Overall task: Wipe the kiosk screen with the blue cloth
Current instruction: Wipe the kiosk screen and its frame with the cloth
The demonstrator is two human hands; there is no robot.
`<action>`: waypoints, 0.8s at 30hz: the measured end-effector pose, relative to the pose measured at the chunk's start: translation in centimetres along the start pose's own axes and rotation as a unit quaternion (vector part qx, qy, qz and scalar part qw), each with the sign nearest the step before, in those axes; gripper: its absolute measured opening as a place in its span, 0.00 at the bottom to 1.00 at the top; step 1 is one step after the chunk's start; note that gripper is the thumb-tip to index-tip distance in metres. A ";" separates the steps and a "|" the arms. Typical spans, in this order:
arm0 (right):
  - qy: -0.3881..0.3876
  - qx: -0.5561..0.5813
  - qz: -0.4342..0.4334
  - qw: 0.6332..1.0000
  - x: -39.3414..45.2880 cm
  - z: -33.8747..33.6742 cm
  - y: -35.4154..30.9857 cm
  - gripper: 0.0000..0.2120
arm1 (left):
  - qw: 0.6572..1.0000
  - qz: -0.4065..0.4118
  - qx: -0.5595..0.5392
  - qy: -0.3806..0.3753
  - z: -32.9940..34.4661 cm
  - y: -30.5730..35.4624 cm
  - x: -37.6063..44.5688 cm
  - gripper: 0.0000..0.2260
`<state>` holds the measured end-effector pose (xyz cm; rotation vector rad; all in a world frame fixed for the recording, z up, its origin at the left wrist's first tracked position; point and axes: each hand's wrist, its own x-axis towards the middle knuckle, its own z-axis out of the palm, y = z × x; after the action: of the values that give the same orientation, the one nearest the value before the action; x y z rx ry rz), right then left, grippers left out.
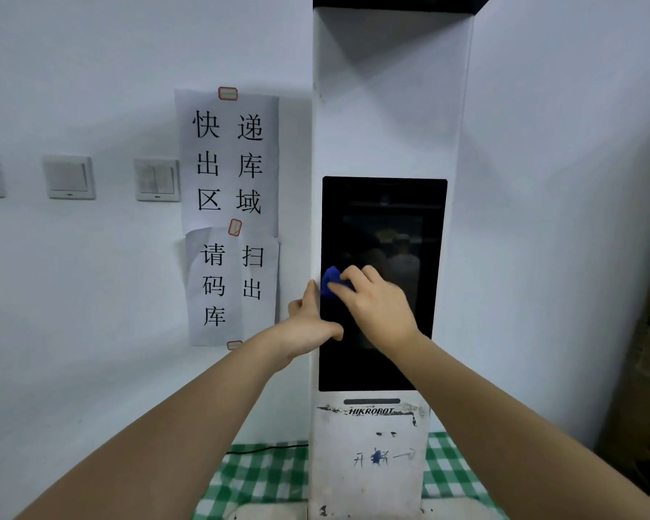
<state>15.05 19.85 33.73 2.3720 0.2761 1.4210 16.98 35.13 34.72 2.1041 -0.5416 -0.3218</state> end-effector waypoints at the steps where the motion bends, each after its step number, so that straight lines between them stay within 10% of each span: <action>1: -0.008 -0.006 -0.012 1.000 0.3 -0.3 0.4 0.26 | 1.000 0.000 0.001 -0.001 0.0 0.0 0.0 0.44; 7: 0.074 0.076 0.222 0.969 2.6 -1.0 0.2 0.18 | 1.000 0.006 -0.014 -0.003 0.1 -0.2 0.1 0.45; 13: -0.026 0.014 0.011 0.999 0.6 0.0 -0.7 0.25 | 1.000 0.018 -0.019 0.011 0.3 -0.4 0.1 0.44; 19: 0.040 0.050 0.197 0.978 3.4 -1.2 -0.5 0.21 | 0.999 0.015 -0.042 0.025 0.6 -0.5 0.2 0.44; 24: -0.053 0.009 0.003 0.999 1.2 -0.3 -1.8 0.26 | 0.999 -0.017 -0.029 0.035 0.5 -0.6 0.2 0.32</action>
<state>15.35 21.98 34.09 2.4542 0.2550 1.2944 17.07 34.92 33.96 2.0613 -0.4506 -0.2788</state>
